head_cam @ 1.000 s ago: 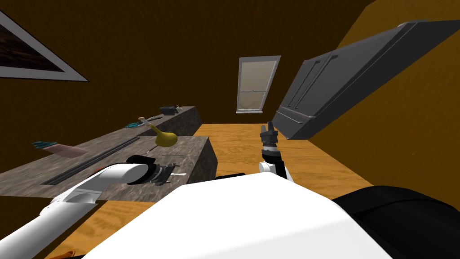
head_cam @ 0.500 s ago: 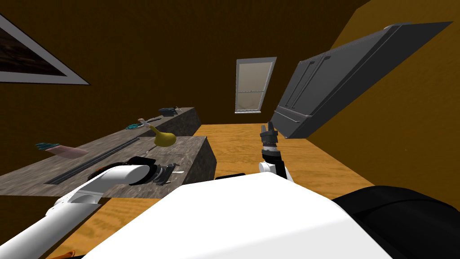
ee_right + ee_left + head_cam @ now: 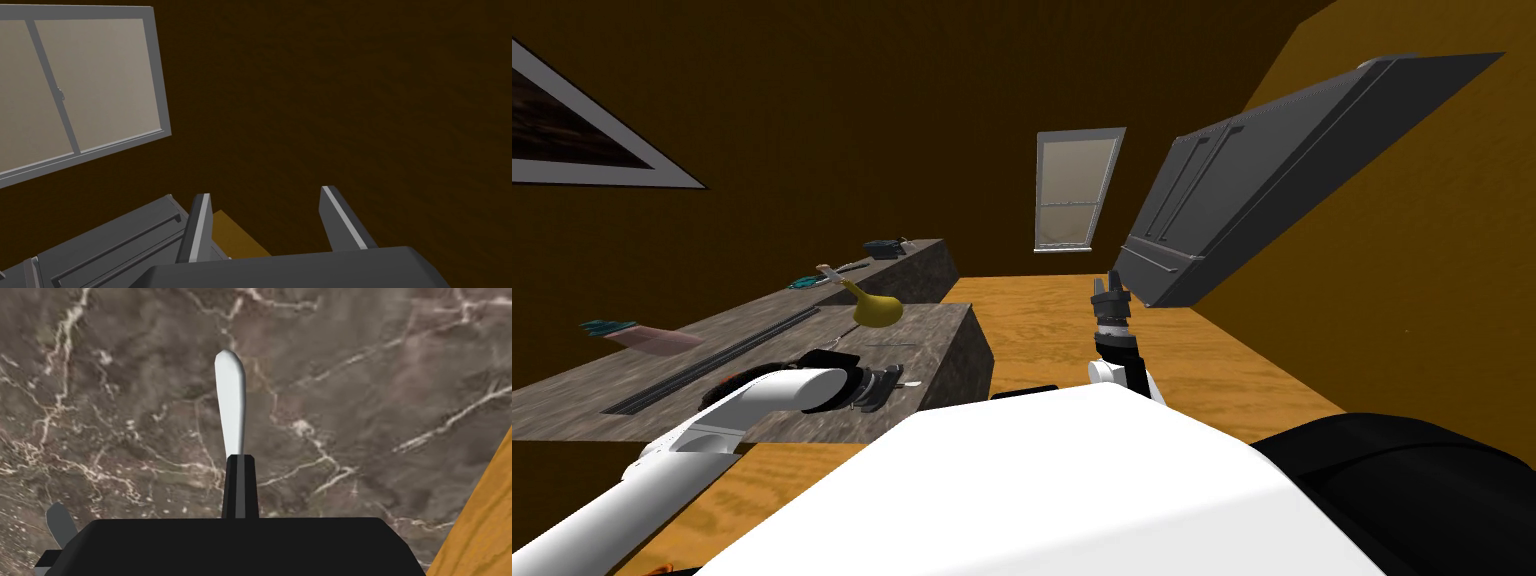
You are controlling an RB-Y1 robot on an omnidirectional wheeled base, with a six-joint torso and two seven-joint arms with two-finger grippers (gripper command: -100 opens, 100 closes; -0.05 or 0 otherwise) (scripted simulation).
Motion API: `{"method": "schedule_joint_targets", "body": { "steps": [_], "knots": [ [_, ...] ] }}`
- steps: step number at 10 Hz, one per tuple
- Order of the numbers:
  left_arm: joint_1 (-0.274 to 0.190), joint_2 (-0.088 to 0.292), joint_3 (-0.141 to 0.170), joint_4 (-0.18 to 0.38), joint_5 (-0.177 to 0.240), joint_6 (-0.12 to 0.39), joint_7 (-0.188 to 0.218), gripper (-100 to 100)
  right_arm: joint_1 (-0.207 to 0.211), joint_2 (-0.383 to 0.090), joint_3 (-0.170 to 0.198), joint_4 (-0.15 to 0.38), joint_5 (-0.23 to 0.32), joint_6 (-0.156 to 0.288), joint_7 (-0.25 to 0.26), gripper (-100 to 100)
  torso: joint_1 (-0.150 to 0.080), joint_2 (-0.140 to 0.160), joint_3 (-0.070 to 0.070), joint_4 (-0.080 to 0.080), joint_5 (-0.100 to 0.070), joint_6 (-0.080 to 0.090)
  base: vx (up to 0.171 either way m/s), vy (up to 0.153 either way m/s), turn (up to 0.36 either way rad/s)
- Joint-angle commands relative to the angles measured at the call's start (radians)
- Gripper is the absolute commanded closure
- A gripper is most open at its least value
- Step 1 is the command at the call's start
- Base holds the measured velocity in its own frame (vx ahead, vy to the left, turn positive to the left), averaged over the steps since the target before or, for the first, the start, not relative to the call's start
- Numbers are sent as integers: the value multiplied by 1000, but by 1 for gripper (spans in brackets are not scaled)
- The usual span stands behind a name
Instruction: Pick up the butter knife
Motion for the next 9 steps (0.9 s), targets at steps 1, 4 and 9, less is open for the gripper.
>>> {"method": "schedule_joint_targets", "body": {
  "steps": [1,4,9],
  "knots": [
    [0,0,0,0,0,0,0,100,0,0,0,0,0,0,0,0,0,0,0,0,0,0,0,0,0],
    [-26,35,32,0,8,9,-10,-100,0,0,0,0,0,0,0,0,0,0,0,0,0,0,-3,-4,-17],
    [-79,145,103,62,81,83,-72,-100,0,0,0,0,0,0,0,0,-3,2,1,1,-1,1,-33,-39,-112]
  ]
}}
